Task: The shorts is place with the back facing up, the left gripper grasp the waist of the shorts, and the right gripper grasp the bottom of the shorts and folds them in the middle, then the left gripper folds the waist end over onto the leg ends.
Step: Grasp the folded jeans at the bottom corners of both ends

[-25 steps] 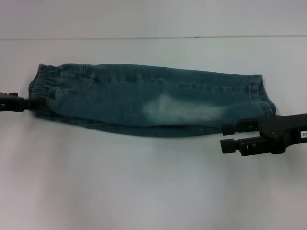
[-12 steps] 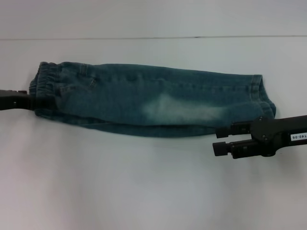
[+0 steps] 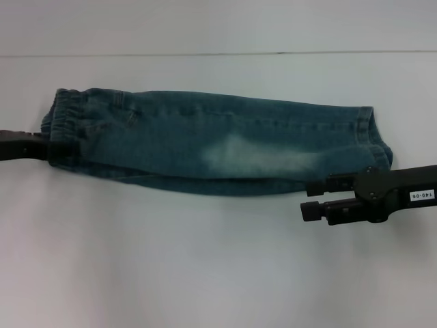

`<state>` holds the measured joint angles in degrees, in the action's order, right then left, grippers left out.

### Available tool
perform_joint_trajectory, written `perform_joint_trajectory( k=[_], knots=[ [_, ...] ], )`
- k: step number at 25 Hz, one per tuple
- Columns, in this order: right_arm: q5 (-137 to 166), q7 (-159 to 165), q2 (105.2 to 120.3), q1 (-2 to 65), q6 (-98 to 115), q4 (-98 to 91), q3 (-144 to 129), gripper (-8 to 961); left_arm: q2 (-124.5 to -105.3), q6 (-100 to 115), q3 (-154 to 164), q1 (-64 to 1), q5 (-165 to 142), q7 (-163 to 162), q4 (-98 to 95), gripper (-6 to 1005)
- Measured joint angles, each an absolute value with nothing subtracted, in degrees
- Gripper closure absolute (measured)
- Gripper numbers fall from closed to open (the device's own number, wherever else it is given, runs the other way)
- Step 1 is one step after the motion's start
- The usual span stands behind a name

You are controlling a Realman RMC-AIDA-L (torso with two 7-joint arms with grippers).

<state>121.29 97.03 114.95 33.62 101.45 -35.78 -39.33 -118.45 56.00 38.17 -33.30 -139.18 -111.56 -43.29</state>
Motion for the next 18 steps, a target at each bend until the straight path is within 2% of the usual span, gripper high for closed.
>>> perform_joint_trajectory(
  k=[9, 15, 18],
  knots=[
    [121.29, 97.03, 115.13, 33.78, 100.57, -35.68, -39.28, 260, -119.37, 58.04, 38.38, -32.6, -139.34, -111.61, -45.63, 323],
    [121.28, 96.98, 115.13, 33.83, 100.25, -35.68, -39.28, 271, -119.35, 59.48, 38.41, -32.6, -139.33, -111.62, -46.23, 553],
    [121.28, 96.95, 115.13, 33.84, 99.93, -35.68, -39.28, 277, -119.31, 60.73, 38.4, -32.53, -139.33, -111.62, -46.69, 621]
  ],
)
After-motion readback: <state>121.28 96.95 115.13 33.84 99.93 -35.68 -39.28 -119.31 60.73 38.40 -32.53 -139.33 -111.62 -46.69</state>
